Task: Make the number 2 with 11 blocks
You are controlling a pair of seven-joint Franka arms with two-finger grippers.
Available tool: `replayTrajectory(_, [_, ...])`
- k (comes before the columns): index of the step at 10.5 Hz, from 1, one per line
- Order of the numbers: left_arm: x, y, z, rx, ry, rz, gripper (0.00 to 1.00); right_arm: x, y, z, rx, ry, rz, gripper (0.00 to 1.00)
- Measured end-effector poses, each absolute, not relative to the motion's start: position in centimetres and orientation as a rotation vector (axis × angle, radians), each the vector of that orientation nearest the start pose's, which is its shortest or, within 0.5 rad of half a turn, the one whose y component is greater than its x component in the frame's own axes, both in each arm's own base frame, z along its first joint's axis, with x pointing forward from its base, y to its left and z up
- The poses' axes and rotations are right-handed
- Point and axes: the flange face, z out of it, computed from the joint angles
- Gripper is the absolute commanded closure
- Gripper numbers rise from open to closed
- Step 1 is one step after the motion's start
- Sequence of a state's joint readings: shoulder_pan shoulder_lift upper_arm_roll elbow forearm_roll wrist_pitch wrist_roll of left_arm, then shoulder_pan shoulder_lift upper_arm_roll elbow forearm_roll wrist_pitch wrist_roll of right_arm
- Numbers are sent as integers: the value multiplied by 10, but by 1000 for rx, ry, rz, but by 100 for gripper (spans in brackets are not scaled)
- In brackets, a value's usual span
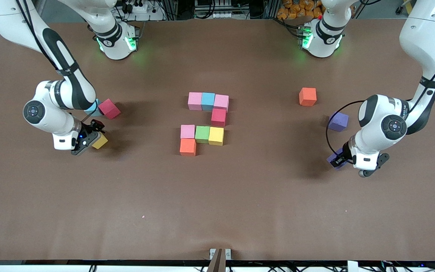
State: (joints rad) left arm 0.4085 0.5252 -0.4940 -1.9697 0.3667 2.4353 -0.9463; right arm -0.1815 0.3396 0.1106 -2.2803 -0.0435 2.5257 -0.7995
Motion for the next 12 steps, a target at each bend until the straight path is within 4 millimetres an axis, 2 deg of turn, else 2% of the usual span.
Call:
replayTrajectory(1, [614, -41, 232, -2994, -994, -37, 58, 518, -38, 194, -2868, -1145, 117, 43])
replayTrajectory(2, [614, -41, 232, -2994, -994, -36, 58, 516, -39, 191, -2865, -1143, 123, 72])
replayTrajectory(3, [614, -41, 232, -2994, -994, -36, 58, 516, -39, 191, -2865, -1144, 124, 77])
replayTrajectory(5, [614, -41, 232, -2994, -993, -36, 58, 520, -35, 195, -2867, -1150, 104, 76])
replayTrajectory(7, [614, -41, 232, -2995, -993, -36, 58, 539, -20, 212, -2876, -1176, 38, 75])
replayTrajectory(8, [614, -41, 232, -2994, -993, -36, 58, 554, -5, 227, -2882, -1179, 15, 75])
replayTrajectory(9, [614, -41, 232, -2994, -993, -36, 58, 571, 17, 246, -2899, -1151, 2, 75])
replayTrajectory(12, [614, -41, 232, -2994, -993, -36, 58, 608, 114, 306, -2964, -990, -59, 76])
